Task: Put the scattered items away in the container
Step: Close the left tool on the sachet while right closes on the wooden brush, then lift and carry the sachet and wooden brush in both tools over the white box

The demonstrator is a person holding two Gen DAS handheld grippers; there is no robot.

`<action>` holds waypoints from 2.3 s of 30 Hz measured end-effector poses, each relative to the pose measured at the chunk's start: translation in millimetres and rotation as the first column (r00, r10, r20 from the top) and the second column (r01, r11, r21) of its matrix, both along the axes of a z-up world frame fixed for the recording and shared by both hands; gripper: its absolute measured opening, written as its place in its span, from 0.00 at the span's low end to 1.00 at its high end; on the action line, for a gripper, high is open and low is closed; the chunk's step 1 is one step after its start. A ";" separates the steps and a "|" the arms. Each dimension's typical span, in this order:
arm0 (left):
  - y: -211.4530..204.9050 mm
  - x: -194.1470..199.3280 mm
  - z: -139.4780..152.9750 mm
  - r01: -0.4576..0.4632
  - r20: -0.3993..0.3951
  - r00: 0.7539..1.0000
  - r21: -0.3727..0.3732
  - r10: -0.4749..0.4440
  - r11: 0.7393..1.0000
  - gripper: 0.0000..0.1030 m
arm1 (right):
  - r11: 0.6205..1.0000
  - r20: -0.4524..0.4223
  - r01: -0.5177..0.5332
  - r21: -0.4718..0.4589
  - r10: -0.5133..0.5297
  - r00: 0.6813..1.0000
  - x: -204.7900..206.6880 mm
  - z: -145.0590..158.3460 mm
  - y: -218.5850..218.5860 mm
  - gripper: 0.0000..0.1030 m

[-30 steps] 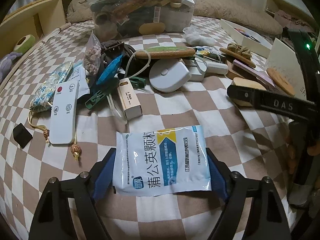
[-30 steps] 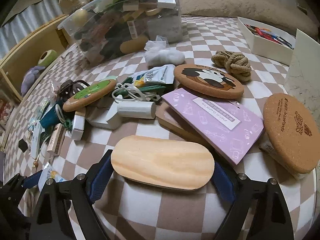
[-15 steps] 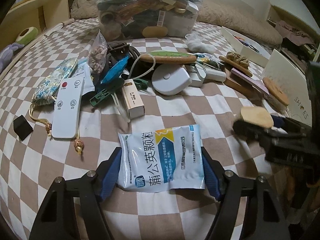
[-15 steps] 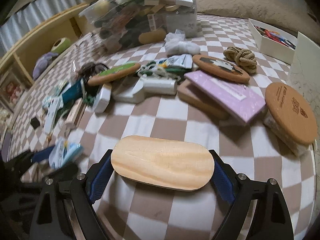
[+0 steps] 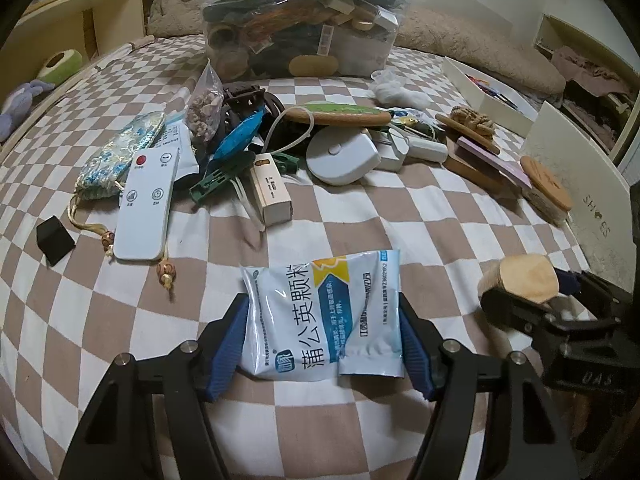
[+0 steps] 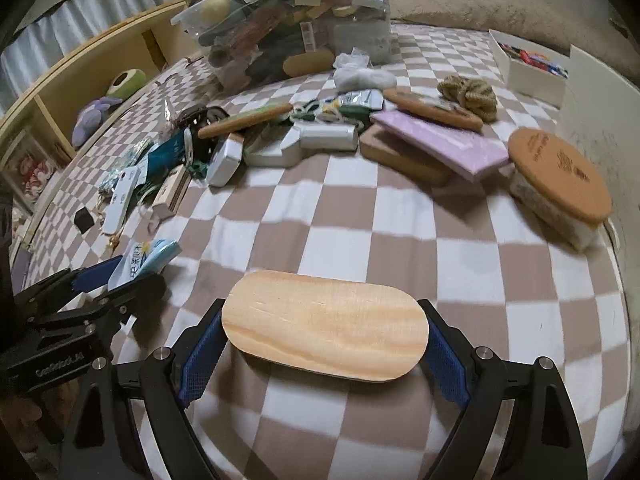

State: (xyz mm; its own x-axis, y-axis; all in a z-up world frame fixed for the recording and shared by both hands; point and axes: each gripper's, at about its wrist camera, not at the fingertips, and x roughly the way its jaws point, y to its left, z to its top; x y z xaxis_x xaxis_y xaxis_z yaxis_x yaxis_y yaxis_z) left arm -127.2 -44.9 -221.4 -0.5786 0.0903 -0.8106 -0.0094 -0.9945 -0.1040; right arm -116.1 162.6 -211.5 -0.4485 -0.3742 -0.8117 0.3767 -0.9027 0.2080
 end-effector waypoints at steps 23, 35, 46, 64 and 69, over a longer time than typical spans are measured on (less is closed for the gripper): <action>29.3 33.2 18.6 0.023 -0.069 0.997 -0.058 -0.027 0.998 0.67 | 0.999 -0.037 0.039 0.004 -0.039 0.999 31.5 17.8 16.3 0.88; 35.9 34.1 38.5 0.037 -0.101 0.994 -0.023 -0.040 0.999 0.67 | 0.996 -0.071 0.082 0.021 -0.080 0.994 35.4 35.5 32.8 0.88; 44.9 24.5 71.9 0.050 -0.155 0.987 0.015 -0.047 0.999 0.67 | 0.995 -0.118 0.101 -0.001 -0.100 0.988 22.8 69.9 50.3 0.88; 99.9 9.9 149.1 0.152 -0.294 0.946 0.026 -0.138 0.988 0.68 | 0.986 -0.273 0.154 -0.059 -0.164 0.948 12.3 148.6 107.0 0.88; 114.8 5.7 166.5 0.172 -0.324 0.933 0.027 -0.155 0.985 0.69 | 0.983 -0.305 0.171 -0.073 -0.185 0.934 10.8 165.5 127.9 0.88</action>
